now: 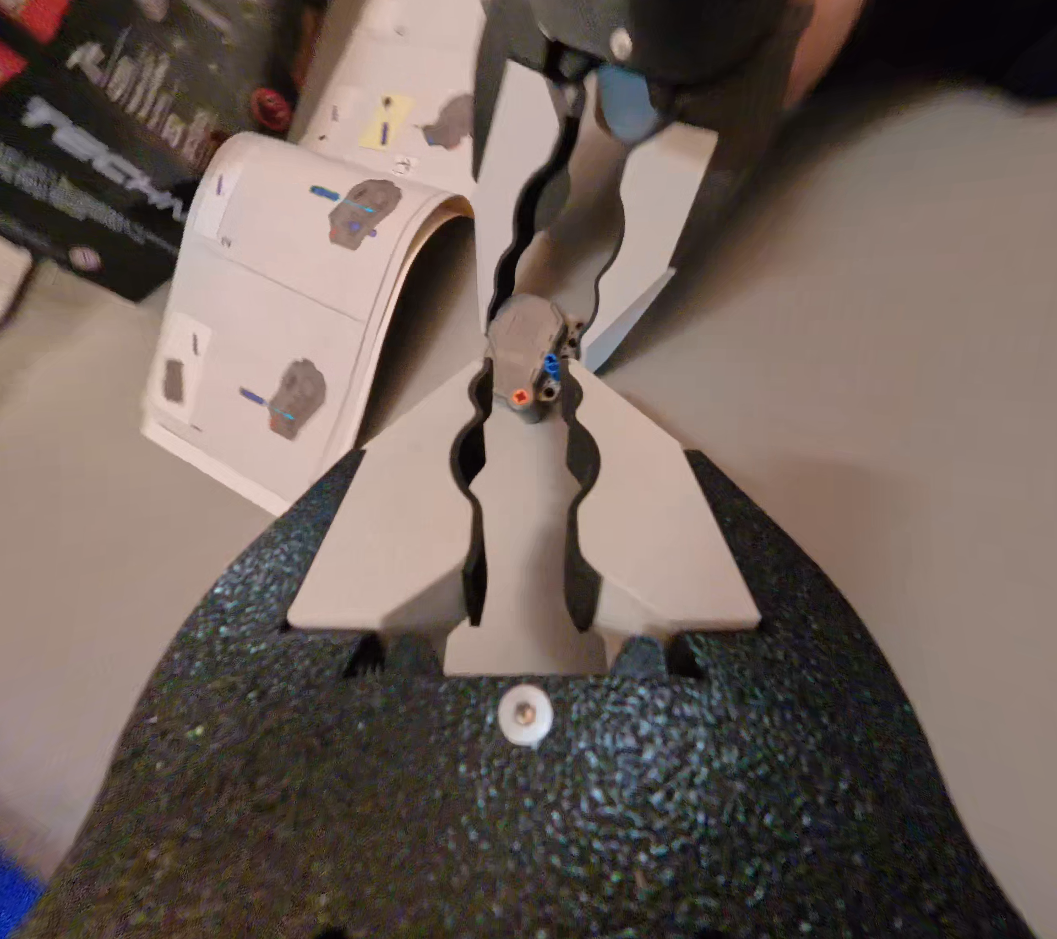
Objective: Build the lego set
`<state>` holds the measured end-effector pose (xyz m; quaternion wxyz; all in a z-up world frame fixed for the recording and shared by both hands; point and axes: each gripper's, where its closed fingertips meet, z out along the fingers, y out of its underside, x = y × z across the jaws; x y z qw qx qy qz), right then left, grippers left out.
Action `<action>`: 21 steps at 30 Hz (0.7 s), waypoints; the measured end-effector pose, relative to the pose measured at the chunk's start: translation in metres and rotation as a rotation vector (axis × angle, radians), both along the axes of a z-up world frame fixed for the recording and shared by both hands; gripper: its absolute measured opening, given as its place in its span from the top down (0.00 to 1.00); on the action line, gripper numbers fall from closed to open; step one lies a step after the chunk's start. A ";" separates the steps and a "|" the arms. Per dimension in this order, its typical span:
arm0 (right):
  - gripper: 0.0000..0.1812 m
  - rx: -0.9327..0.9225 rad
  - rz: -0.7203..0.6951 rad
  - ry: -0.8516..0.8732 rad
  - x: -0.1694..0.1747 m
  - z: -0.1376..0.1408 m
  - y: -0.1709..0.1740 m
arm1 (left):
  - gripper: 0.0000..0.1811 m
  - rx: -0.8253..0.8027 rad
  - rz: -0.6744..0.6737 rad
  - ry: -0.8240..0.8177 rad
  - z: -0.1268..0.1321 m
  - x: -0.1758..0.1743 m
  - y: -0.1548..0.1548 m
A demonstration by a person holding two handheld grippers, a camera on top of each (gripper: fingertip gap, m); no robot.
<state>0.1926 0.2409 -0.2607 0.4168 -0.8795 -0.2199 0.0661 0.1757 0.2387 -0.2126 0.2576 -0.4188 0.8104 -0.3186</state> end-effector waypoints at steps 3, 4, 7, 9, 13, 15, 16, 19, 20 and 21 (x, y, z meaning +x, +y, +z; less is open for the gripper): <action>0.77 -0.003 -0.022 0.005 0.000 0.000 0.001 | 0.91 -0.126 0.149 0.004 -0.013 -0.010 0.011; 0.77 -0.005 -0.021 0.010 -0.001 0.000 0.001 | 0.91 -0.119 0.175 0.011 -0.019 -0.013 0.014; 0.77 -0.012 -0.008 0.029 -0.003 0.001 0.000 | 0.89 -0.091 0.195 0.014 -0.030 -0.018 0.014; 0.77 -0.018 0.015 0.051 -0.007 0.002 -0.002 | 0.89 -0.110 0.178 -0.001 -0.029 -0.018 0.009; 0.77 0.000 0.036 0.162 -0.013 0.013 -0.003 | 0.88 -0.095 0.123 -0.076 -0.019 -0.016 0.002; 0.77 0.024 0.041 0.272 -0.014 0.027 -0.005 | 0.86 -0.055 0.090 -0.165 -0.008 -0.013 0.000; 0.76 0.037 0.044 0.354 -0.014 0.037 -0.007 | 0.85 -0.042 0.073 -0.207 -0.002 -0.013 -0.001; 0.76 0.067 0.084 0.655 -0.017 0.072 -0.017 | 0.78 -0.023 0.028 -0.296 0.014 -0.012 -0.004; 0.76 0.077 0.102 0.762 -0.018 0.083 -0.020 | 0.77 -0.019 0.020 -0.325 0.020 -0.011 -0.005; 0.77 0.088 0.119 0.870 -0.018 0.095 -0.023 | 0.77 -0.016 0.013 -0.357 0.026 -0.010 -0.005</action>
